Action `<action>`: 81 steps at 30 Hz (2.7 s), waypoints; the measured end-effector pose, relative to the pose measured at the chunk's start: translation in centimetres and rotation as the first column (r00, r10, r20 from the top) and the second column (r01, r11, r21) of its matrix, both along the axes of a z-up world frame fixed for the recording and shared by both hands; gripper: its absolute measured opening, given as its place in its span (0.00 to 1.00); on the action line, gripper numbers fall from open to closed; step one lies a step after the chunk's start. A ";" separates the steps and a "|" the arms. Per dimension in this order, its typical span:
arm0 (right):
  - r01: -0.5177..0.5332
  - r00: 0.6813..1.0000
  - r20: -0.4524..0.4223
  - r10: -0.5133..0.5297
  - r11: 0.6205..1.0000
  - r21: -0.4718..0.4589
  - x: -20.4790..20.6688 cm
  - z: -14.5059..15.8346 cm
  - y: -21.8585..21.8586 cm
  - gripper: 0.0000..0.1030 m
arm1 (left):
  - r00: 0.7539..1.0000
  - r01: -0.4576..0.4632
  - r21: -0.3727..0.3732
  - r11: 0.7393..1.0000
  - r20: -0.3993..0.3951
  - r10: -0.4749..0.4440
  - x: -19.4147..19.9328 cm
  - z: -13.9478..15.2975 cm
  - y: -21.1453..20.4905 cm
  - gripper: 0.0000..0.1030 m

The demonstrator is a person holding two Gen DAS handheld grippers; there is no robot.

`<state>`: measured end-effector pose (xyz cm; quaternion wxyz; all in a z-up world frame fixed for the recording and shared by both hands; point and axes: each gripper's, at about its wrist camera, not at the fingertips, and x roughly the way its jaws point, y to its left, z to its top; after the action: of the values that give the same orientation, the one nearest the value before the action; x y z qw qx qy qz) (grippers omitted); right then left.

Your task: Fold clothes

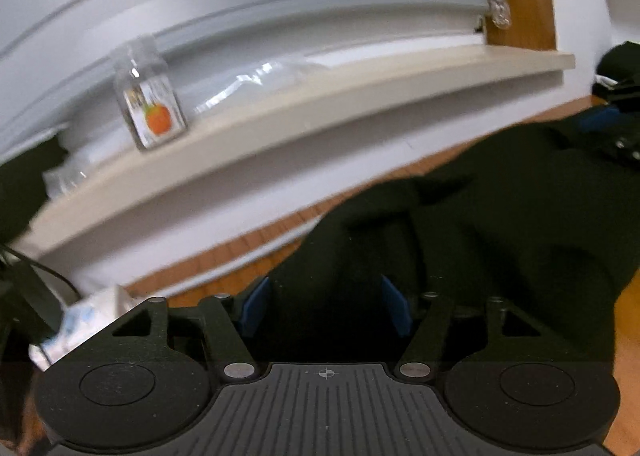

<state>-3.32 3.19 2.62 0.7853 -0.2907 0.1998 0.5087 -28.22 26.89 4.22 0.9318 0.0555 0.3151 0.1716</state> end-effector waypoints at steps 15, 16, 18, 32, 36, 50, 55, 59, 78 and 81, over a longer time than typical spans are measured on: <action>-0.011 0.994 -0.108 0.014 1.000 0.022 -2.3 -1.8 -7.6 0.49 | 0.981 0.193 -0.100 0.976 0.014 -0.192 -3.3 -1.1 -0.4 0.64; -0.017 0.994 -0.110 0.019 1.000 0.024 -2.7 -1.8 -8.7 0.49 | 0.978 0.211 -0.103 0.972 0.018 -0.210 -3.9 -1.2 -0.8 0.64; -0.023 0.991 -0.131 0.027 0.999 0.035 -3.2 -1.8 -9.7 0.49 | 0.973 0.230 -0.106 0.968 0.027 -0.228 -4.8 -1.3 -1.2 0.65; 0.025 0.986 -0.166 -0.004 0.991 0.128 -2.7 -2.6 -11.2 0.62 | 0.990 -0.057 -0.024 0.998 0.129 0.060 -15.5 2.6 3.5 0.81; 0.053 0.984 -0.176 -0.029 0.989 0.135 -2.7 -2.8 -11.2 0.63 | 0.974 -0.151 -0.095 0.984 0.158 0.164 -19.6 1.4 6.7 0.82; 0.074 0.979 -0.199 -0.042 0.985 0.154 -2.6 -2.9 -11.6 0.64 | 0.942 -0.226 -0.348 0.910 0.159 0.295 -17.6 0.5 12.0 0.43; 0.076 0.978 -0.204 -0.043 0.985 0.155 -2.7 -2.9 -11.6 0.64 | 0.907 -0.262 -0.322 0.910 0.241 0.347 -19.3 1.7 11.5 0.18; 0.074 0.977 -0.208 -0.041 0.985 0.156 -2.6 -2.9 -11.6 0.65 | 0.870 -0.274 -0.350 0.896 0.307 0.386 -22.0 2.7 11.7 0.19; 0.075 0.977 -0.212 -0.040 0.985 0.158 -2.6 -2.9 -11.6 0.65 | 0.867 -0.359 -0.249 0.900 0.269 0.420 -28.0 0.2 -0.7 0.65; 0.075 0.977 -0.212 -0.040 0.985 0.158 -2.6 -2.9 -11.6 0.65 | 0.879 -0.364 -0.226 0.903 0.237 0.414 -26.6 -0.4 -0.9 0.69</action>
<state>-5.88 -8.45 -0.26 0.7959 -0.1640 0.2462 0.5282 -54.85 26.02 3.83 0.9142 -0.1159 0.1987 0.3337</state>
